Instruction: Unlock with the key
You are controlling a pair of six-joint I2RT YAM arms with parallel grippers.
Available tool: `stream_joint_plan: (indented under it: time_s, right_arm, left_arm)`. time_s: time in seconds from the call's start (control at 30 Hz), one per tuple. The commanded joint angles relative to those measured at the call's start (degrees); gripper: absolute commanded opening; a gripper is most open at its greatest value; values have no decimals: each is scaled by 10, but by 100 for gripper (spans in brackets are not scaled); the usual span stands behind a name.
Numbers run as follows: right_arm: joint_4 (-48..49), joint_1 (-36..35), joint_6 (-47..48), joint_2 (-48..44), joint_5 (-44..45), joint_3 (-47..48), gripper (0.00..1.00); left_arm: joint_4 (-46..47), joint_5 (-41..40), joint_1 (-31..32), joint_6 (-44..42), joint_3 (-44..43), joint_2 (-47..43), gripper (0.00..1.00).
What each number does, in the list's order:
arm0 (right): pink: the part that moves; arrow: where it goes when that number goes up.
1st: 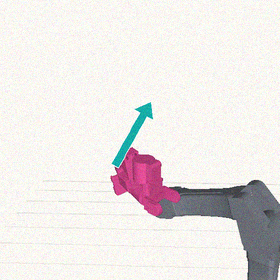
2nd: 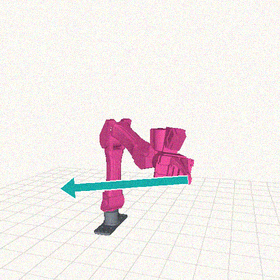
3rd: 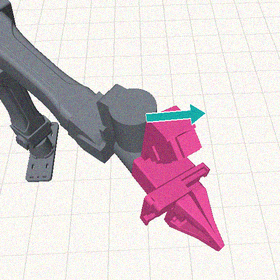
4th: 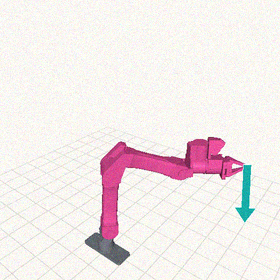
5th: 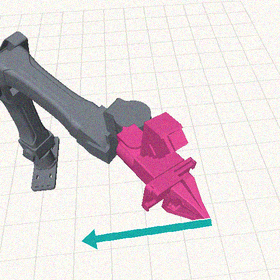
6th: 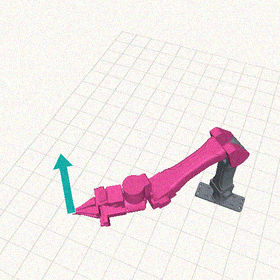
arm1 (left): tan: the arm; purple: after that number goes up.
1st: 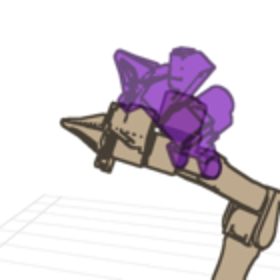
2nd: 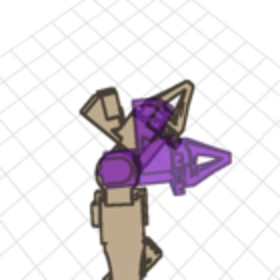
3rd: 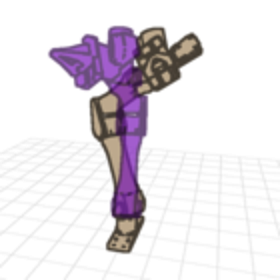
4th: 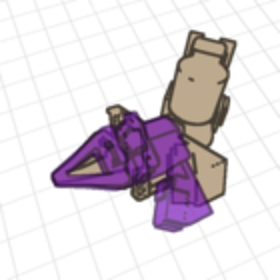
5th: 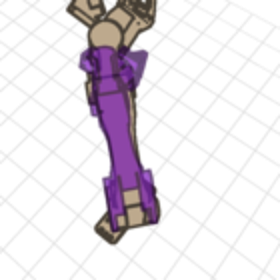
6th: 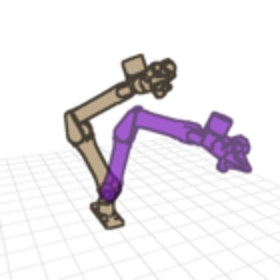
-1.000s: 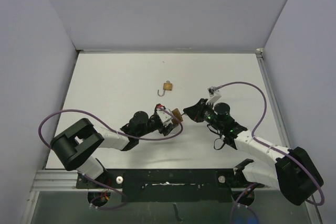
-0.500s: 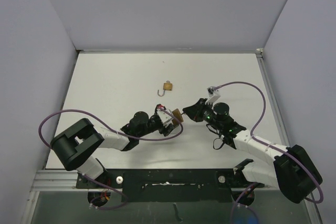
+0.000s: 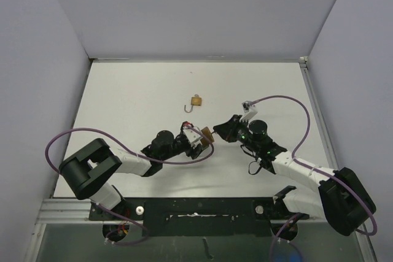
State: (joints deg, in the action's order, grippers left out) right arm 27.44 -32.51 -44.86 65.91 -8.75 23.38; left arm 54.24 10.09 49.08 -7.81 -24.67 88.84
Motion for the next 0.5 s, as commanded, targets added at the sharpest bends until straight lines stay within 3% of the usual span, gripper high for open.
stream_joint_plan:
  time_s: [0.0, 0.47]
  right_arm:
    - [44, -10, -9, 1, 20, -1, 0]
    - [21, -31, -3, -22, 73, -6, 0]
  left_arm:
    - [134, -11, 7, 24, -33, -11, 0]
    - [139, -19, 10, 26, -48, -2, 0]
